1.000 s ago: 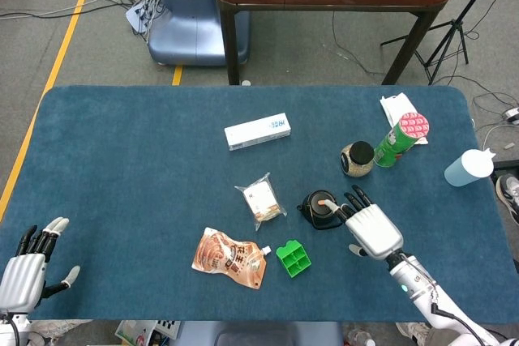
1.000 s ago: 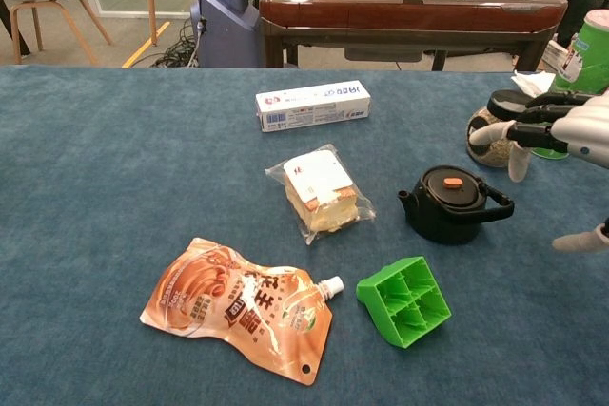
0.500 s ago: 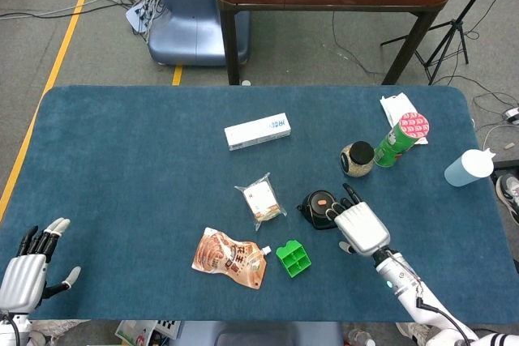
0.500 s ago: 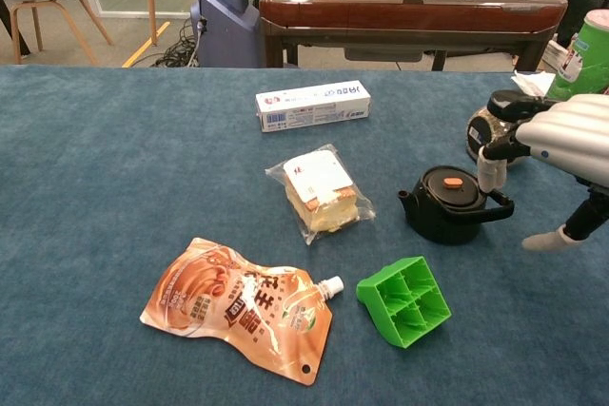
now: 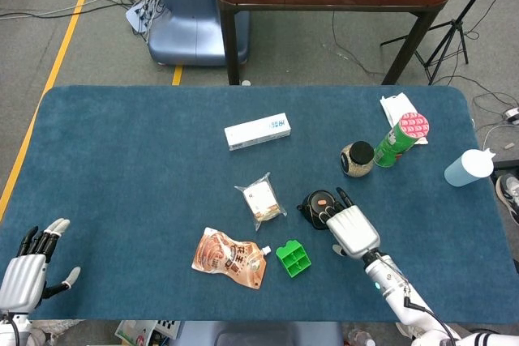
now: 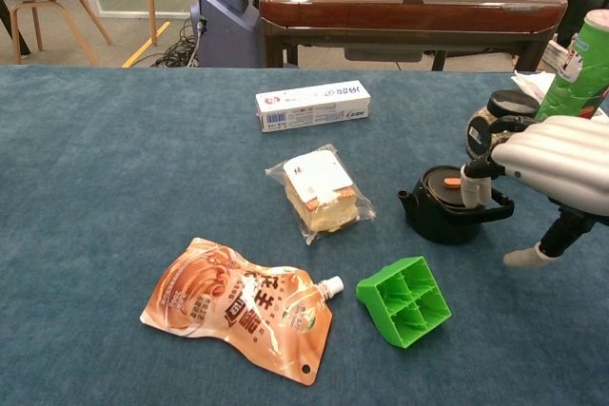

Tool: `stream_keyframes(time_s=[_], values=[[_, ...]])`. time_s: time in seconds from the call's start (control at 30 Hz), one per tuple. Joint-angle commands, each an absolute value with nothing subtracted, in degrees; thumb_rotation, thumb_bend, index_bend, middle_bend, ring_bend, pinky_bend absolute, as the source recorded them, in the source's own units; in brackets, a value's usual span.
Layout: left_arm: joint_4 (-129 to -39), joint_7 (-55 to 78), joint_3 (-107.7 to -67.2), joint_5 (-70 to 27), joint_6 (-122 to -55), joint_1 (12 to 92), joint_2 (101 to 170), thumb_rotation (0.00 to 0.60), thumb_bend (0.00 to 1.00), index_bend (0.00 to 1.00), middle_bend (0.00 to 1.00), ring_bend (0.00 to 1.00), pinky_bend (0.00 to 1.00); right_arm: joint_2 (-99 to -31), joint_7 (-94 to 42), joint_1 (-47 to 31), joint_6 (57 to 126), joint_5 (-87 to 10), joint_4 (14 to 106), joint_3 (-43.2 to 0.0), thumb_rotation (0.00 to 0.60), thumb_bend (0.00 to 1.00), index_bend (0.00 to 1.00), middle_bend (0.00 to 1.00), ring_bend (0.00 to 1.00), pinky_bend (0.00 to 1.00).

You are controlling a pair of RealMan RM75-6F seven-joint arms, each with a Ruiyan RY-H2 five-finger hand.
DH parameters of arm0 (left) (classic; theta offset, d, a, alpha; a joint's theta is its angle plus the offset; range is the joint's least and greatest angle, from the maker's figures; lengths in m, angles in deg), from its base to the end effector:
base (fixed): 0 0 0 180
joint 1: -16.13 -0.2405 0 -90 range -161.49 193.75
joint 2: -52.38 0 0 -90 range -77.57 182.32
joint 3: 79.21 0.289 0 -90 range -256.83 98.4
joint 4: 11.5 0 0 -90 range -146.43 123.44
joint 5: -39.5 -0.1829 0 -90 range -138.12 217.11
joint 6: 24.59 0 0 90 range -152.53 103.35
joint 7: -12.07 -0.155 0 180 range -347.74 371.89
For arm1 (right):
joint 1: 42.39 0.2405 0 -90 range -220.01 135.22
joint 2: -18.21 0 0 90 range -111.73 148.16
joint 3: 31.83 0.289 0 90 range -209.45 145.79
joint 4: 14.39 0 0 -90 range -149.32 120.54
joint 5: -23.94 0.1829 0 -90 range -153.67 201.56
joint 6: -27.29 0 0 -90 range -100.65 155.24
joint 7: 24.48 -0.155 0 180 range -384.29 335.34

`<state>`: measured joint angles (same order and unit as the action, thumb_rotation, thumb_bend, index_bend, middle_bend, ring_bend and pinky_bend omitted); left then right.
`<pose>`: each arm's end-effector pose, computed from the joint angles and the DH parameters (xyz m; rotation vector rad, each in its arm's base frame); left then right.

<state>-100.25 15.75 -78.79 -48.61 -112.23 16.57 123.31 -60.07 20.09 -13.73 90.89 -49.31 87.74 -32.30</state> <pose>-0.3428 0.1560 0.1581 -1.3358 -1.0368 -0.9496 -0.2193 -0.2690 0.0460 2.0096 -0.6101 0.6212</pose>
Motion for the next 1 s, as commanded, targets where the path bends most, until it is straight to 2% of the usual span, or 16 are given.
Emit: stream_keyframes(time_s=[0.03, 0.63, 1.0], values=[[-100.3, 15.8, -78.8, -48.6, -112.2, 16.6, 123.3, 0.6, 0.25, 0.09, 0.09, 0.12, 0.0, -60.1, 20.3, -13.7, 90.6, -49.0, 87.7, -32.5, 0.6, 0.11, 0.4, 0.4, 0.29, 0.05], [-101.0, 14.8, -78.8, -48.7, -112.3, 16.6, 123.1, 0.6, 0.25, 0.09, 0.09, 0.12, 0.0, -54.5, 20.1, -14.3, 90.7, -47.4, 88.8, -33.5, 0.6, 0.11, 0.41, 0.41, 0.29, 0.02], [-101.3, 14.6, -78.8, -48.4, -112.2, 16.5, 122.9, 0.6, 0.25, 0.09, 0.09, 0.12, 0.0, -55.4, 16.8, -13.5, 89.0, -50.9, 88.0, -34.0, 0.6, 0.11, 0.41, 0.41, 0.29, 0.01]])
